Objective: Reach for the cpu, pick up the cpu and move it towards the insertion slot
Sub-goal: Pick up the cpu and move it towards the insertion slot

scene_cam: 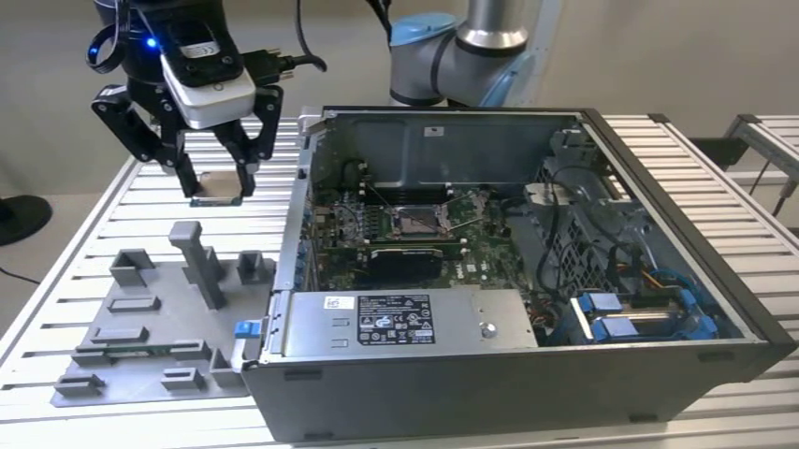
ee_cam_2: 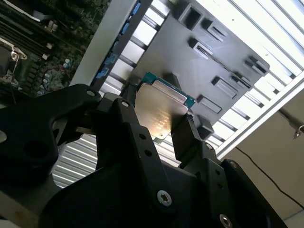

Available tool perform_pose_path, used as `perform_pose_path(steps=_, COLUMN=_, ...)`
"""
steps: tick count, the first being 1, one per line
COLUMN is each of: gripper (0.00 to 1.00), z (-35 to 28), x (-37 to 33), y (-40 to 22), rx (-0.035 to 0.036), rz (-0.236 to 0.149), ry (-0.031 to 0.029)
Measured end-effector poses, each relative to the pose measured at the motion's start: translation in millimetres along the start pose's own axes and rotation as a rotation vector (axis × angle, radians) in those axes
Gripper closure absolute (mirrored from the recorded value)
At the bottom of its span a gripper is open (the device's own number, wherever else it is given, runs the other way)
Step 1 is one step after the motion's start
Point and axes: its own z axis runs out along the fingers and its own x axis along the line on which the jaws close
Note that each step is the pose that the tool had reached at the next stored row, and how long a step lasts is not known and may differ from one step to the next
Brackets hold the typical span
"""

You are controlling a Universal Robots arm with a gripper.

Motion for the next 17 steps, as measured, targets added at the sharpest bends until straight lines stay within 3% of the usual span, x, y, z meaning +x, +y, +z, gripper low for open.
perform_pose_path(steps=9, gripper=1.00, z=-0.3, x=-15.8, y=-0.5, rx=0.0000, rz=0.000, ry=0.0000)
perform_pose_path(steps=17, gripper=1.00, z=-1.0, x=-46.8, y=-1.5, rx=0.0001, rz=0.000, ry=0.0001)
